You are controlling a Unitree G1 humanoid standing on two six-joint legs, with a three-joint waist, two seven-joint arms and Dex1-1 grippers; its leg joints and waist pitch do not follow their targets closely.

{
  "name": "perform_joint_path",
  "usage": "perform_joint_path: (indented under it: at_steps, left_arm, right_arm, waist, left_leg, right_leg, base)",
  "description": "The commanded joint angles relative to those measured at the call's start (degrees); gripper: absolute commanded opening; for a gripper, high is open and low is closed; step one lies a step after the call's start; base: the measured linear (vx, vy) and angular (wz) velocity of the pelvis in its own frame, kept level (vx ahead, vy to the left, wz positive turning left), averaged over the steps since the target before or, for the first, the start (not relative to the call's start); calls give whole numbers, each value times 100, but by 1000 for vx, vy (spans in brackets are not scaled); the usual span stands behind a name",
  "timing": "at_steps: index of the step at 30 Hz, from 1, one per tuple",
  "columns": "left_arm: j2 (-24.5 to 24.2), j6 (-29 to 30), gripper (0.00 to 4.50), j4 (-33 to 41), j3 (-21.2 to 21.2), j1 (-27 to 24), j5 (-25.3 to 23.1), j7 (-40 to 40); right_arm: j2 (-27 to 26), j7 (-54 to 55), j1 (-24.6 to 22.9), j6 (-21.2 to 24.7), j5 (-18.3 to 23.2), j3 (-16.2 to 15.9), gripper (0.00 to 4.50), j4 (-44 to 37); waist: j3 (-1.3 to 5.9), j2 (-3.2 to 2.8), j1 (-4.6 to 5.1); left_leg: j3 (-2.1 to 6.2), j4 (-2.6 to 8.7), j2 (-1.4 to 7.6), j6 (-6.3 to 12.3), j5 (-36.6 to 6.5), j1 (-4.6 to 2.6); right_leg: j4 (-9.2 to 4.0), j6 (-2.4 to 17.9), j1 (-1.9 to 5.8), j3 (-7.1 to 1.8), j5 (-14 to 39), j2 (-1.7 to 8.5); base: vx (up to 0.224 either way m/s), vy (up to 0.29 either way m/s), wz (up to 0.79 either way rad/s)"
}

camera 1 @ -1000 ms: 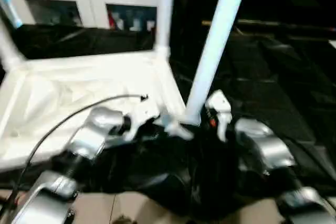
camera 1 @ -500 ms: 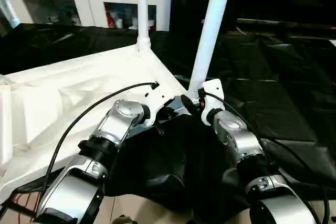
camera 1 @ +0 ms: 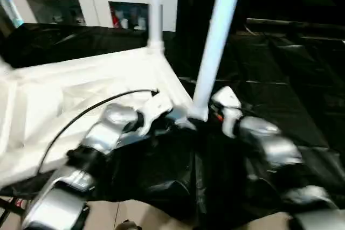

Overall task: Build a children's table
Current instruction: Rotate leg to tighten

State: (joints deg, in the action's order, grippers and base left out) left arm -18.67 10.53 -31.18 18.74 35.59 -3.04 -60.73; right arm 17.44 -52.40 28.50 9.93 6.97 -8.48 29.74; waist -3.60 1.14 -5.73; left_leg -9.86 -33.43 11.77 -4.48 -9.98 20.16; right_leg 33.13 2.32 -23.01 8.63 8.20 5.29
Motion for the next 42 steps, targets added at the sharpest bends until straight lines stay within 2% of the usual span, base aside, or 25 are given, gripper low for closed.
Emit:
perform_joint_path:
  at_steps: [1,2,7,9,11,14,20,25,27,31,32,33,35,36,37,38,41,42]
  left_arm:
    - [69,-248,0,262,119,-16,262,-305]
    - [18,-257,0,304,132,-42,290,-424]
    - [-218,-240,0,495,187,-161,344,-879]
    - [-266,-261,0,530,171,-192,358,-951]
    - [-282,-272,0,541,158,-204,363,-987]
    - [-314,-281,0,550,146,-227,364,-1024]
    - [-322,-244,0,585,122,-267,365,-1001]
    - [-258,-195,0,522,64,-248,342,-854]
    - [-163,-145,0,399,3,-174,320,-671]
    - [318,135,0,-81,-231,209,238,240]
    - [423,192,0,-187,-255,293,215,411]
    - [492,229,0,-263,-268,352,200,521]
    - [698,319,0,-498,-319,530,130,943]
    - [706,321,0,-507,-320,537,128,958]
    - [871,358,0,-679,-353,674,76,1273]
    - [1031,379,0,-854,-402,804,16,1576]
    - [1164,357,0,-1024,-443,921,-35,1806]
    - [1224,328,0,-1106,-450,977,-55,1883]
  right_arm:
    - [80,-377,-35,73,112,-120,391,-237]
    - [164,-539,-61,117,145,-159,391,-316]
    - [449,-1164,-162,320,260,-356,391,-603]
    - [502,-1266,-188,353,250,-399,357,-660]
    - [520,-1319,-201,387,249,-407,355,-693]
    - [517,-1350,-218,429,247,-422,316,-738]
    - [457,-1315,-267,496,296,-448,279,-782]
    - [326,-1076,-337,491,271,-381,273,-731]
    - [191,-796,-352,486,257,-282,273,-649]
    - [-461,878,-130,563,96,201,272,75]
    - [-597,1192,-73,561,90,294,272,224]
    - [-690,1400,-31,558,88,357,272,325]
    - [-947,2104,103,564,53,542,272,630]
    - [-956,2126,108,562,50,545,272,641]
    - [-1140,2564,218,517,-28,592,272,842]
    - [-1312,2924,326,449,-136,603,272,1020]
    - [-1483,3284,474,307,-283,583,272,1231]
    - [-1586,3509,592,185,-357,576,272,1380]
  waist:
    - [428,-13,-3]
    - [427,-18,-21]
    - [431,-22,-46]
    - [432,-8,-59]
    - [435,-8,-61]
    - [435,-1,-68]
    - [432,10,-66]
    - [429,15,-59]
    - [416,8,-43]
    - [407,-9,17]
    - [404,-4,46]
    - [401,-29,73]
    - [411,-15,98]
    - [414,-18,106]
    - [420,-74,97]
    - [424,-48,115]
    - [448,-58,92]
    - [459,-52,92]
  left_leg:
    - [34,361,185,299,-1359,-24]
    - [40,358,192,255,-1431,-40]
    - [47,366,205,248,-1431,-41]
    - [43,360,194,242,-1411,-32]
    - [45,359,196,224,-1382,-36]
    - [46,362,201,218,-1361,-34]
    - [44,356,189,210,-1347,-34]
    - [47,356,181,200,-1353,-27]
    - [48,359,181,176,-1430,-41]
    - [67,335,138,31,-1630,-86]
    - [58,331,125,35,-1648,-78]
    - [77,328,126,3,-1707,-85]
    - [85,323,122,32,-1718,-76]
    - [74,319,118,48,-1695,-69]
    - [89,324,125,25,-1685,-78]
    - [77,330,128,30,-1653,-66]
    - [66,334,125,55,-1556,-66]
    - [62,337,126,78,-1456,-46]
  right_leg:
    - [-434,655,339,-382,2105,405]
    - [-454,625,339,-372,2291,413]
    - [-443,627,333,-377,2253,405]
    - [-441,612,339,-373,2275,409]
    - [-440,607,337,-369,2289,406]
    - [-436,608,334,-373,2241,404]
    - [-455,529,331,-364,2402,414]
    - [-468,472,332,-357,2474,411]
    - [-493,443,312,-350,2594,414]
    - [-575,305,293,-285,3060,421]
    - [-594,276,282,-280,3126,412]
    - [-614,222,283,-256,3209,416]
    - [-629,148,294,-245,3208,420]
    - [-630,153,283,-258,3181,421]
    - [-610,183,286,-259,3113,427]
    - [-602,223,274,-273,2970,406]
    - [-558,340,288,-308,2688,417]
    - [-528,390,301,-321,2542,416]
  base:
    - [0,0,0]
    - [0,0,0]
    - [0,0,0]
    - [0,0,0]
    - [0,0,0]
    - [0,0,0]
    - [0,0,0]
    - [0,0,0]
    - [0,0,0]
    - [0,0,0]
    - [0,0,0]
    - [0,0,0]
    - [0,0,0]
    - [0,0,0]
    - [0,0,0]
    - [0,0,0]
    - [0,0,0]
    - [0,0,0]
